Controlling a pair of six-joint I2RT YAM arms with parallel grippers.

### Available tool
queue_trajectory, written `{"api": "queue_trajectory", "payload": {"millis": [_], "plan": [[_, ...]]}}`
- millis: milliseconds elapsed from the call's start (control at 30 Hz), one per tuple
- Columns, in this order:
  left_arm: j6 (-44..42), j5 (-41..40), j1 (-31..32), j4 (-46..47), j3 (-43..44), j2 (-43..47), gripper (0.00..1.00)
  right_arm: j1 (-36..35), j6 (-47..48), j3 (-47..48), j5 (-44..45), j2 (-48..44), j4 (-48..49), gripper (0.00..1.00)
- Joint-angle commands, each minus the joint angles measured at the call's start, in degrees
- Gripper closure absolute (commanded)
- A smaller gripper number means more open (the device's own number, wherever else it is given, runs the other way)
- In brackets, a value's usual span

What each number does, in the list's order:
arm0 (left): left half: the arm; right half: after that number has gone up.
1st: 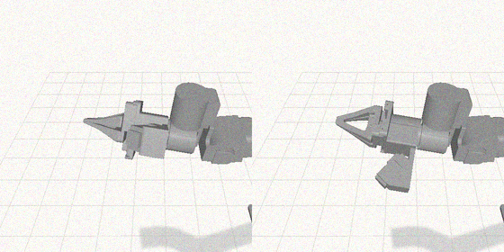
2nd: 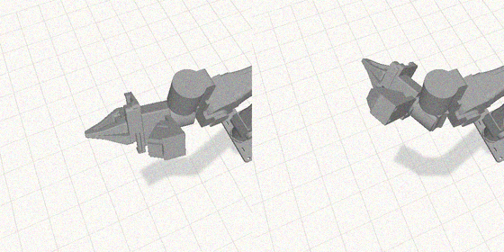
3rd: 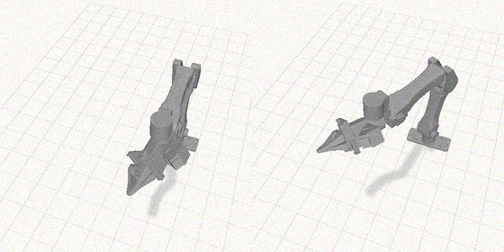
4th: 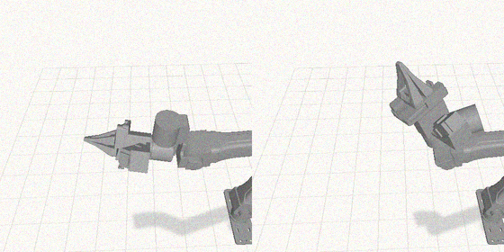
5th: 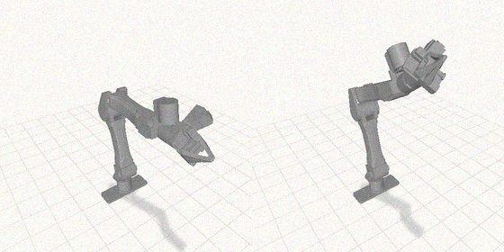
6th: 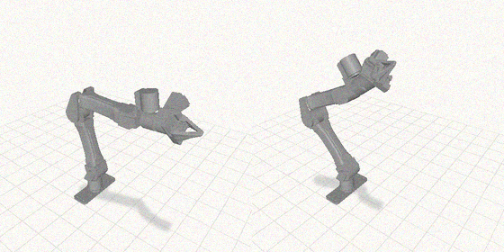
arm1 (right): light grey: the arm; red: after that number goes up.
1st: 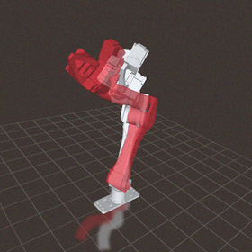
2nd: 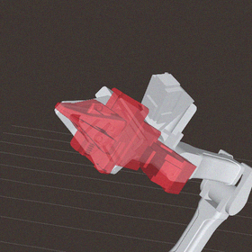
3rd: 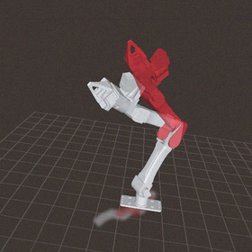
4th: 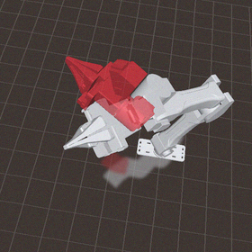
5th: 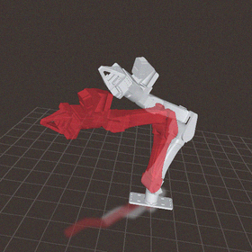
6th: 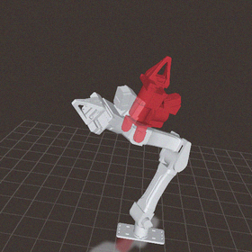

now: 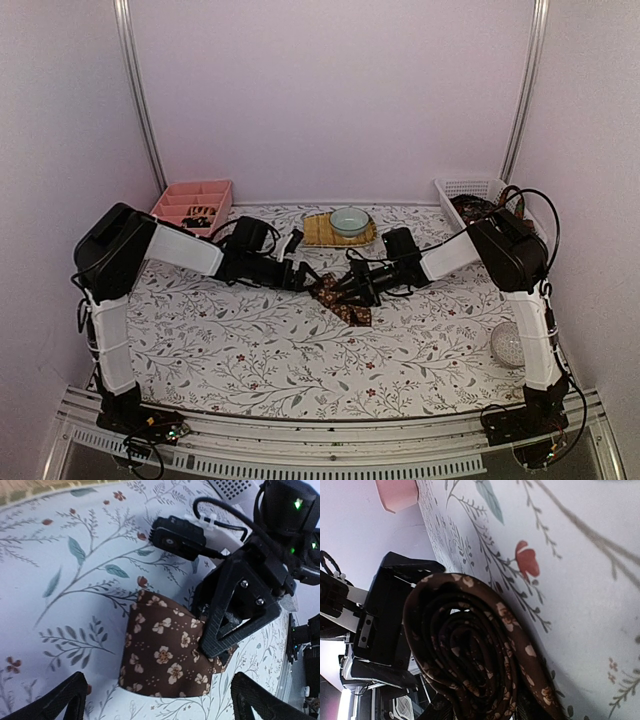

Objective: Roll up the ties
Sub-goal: Roll the tie at the center of the board.

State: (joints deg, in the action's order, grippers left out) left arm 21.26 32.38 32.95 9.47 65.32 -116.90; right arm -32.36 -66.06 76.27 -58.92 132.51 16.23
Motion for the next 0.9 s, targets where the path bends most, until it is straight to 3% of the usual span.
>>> {"api": "queue_trajectory", "payload": {"millis": [0,167,400,567,867], "plan": [[-2.8,-8.2,-4.6,-0.3,-0.9,8.5,0.00,-0.3,1.7,0.0,3.2,5.6,-5.0,0.63],[-9.5,-22.3,-10.5,-13.9,6.1,11.6,0.00,-0.3,2.1,0.1,3.4,5.7,-5.5,0.63],[-12.2,-31.7,-21.2,-25.8,14.9,10.5,0.00,-0.2,2.5,0.2,3.5,6.1,-6.0,0.63],[-13.0,-32.5,-26.0,-30.1,18.7,8.0,0.00,-0.2,2.8,0.2,3.6,6.2,-6.1,0.63],[-12.9,-28.7,-28.0,-33.3,19.4,2.3,0.00,-0.3,3.0,0.4,3.7,5.9,-6.5,0.63]]}}
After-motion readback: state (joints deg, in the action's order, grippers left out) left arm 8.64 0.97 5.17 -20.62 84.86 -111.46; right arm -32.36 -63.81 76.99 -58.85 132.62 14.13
